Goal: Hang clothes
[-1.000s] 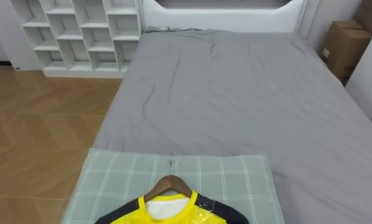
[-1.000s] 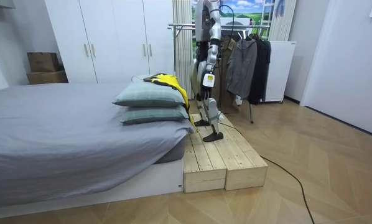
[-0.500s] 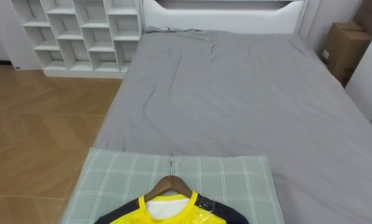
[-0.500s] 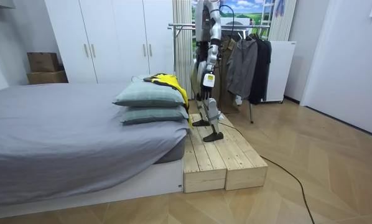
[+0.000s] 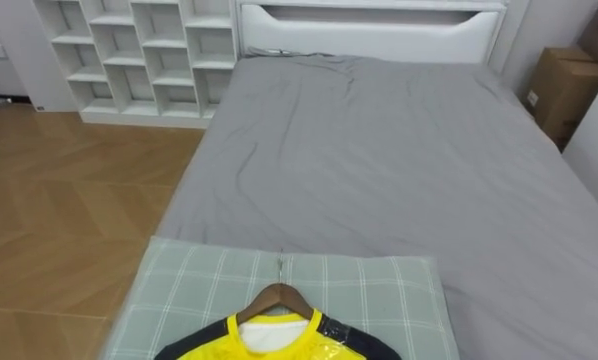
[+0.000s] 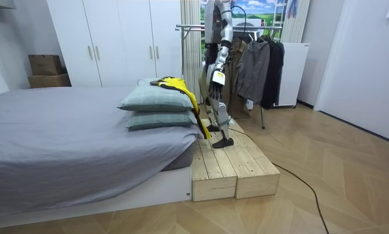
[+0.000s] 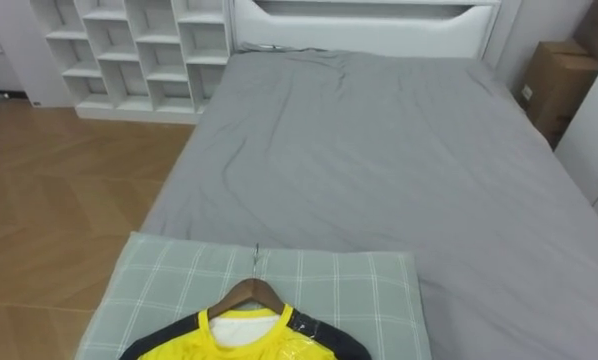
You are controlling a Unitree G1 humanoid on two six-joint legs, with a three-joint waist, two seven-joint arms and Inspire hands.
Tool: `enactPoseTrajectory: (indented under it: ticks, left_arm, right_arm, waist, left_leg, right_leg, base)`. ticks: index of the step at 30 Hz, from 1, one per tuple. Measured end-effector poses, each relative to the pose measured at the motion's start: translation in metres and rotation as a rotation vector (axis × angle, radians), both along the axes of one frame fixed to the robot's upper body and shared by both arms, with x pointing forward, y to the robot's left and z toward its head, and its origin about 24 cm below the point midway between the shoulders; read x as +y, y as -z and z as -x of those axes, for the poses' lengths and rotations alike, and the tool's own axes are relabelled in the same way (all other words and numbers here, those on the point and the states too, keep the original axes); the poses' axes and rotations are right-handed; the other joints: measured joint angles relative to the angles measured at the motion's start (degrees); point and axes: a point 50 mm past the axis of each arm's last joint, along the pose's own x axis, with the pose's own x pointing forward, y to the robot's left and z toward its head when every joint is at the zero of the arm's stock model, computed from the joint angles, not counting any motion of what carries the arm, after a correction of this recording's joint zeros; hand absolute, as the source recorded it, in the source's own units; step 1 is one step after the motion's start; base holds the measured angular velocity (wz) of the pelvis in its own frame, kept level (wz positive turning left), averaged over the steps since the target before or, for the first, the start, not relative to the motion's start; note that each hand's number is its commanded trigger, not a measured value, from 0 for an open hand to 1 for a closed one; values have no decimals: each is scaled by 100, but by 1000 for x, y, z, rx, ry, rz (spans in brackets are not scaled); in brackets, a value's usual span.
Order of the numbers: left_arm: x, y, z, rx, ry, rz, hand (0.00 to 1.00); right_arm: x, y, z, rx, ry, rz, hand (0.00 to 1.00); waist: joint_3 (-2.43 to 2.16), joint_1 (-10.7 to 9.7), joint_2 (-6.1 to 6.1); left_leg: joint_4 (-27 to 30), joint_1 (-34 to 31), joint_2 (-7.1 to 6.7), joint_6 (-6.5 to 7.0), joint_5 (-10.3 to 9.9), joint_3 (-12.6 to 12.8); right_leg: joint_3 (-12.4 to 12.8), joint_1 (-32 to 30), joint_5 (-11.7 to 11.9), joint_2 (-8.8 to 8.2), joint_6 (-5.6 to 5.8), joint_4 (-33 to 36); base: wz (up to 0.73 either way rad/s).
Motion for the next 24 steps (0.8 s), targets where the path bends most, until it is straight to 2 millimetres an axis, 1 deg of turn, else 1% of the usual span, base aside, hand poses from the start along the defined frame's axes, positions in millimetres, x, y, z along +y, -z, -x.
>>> enactPoseTrajectory:
  ticks: [8, 11, 14, 16, 17, 19, 23, 24]
  left_arm:
    - [7, -15, -13, -95, -16, -209, 0]
    - [7, -19, -18, -114, 8, -271, 0]
    - [8, -26, -26, -145, 64, -356, 0]
    - [8, -36, -38, -209, 110, -428, 0]
    - [8, -38, -41, -225, 123, -446, 0]
    - [6, -45, -49, -272, 165, -510, 0]
    - [-1, -49, -57, -302, 232, -549, 0]
    - [-4, -49, -59, -298, 265, -559, 0]
  right_arm:
    - [0, 0, -2, -4, -16, 9, 0]
    - [0, 0, -6, -7, -50, 5, 0]
    - [0, 0, -7, -11, -58, 1, 0]
    - [0, 0, -8, -14, -62, 2, 0]
    - [0, 0, -8, -14, -63, 2, 0]
    - [0, 0, -11, -19, -78, 4, 0]
    - [1, 0, -13, -20, -96, 1, 0]
    - [1, 0, -12, -18, -103, 0, 0]
  waist:
    - [-31, -16, 8]
    - [-30, -98, 17]
    - [-30, -141, 14]
    - [-31, -183, 13]
    - [-31, -199, 13]
    - [-34, -289, 11]
    - [-33, -360, 13]
    - [-34, -365, 19]
  left_leg:
    - [14, 2, -1, 0, 0, -35]
    - [18, 10, -2, 0, 1, -71]
    - [31, 13, -1, 0, 0, -75]
    - [36, 8, -2, 0, 0, -75]
    - [36, 7, -2, 0, 0, -75]
    - [39, 8, -2, 0, 1, -75]
    - [32, 68, -2, 0, 1, -64]
    - [23, 100, -2, 0, 1, -54]
  right_leg:
    - [-32, 19, 2, -3, 0, 7]
    - [-56, 42, 3, -5, 0, 8]
    - [-51, 44, 2, -5, 0, 11]
    - [-52, 47, 2, -5, 0, 13]
    - [-53, 48, 2, -5, 0, 14]
    - [-53, 51, 3, -5, 0, 14]
    - [-36, 90, 2, -7, 0, 17]
    - [0, 110, 2, -7, 0, 15]
  base:
    - [1]
    - [5]
    - [0]
    - [0]
    - [0]
    - [0]
    - [-1]
    - [0]
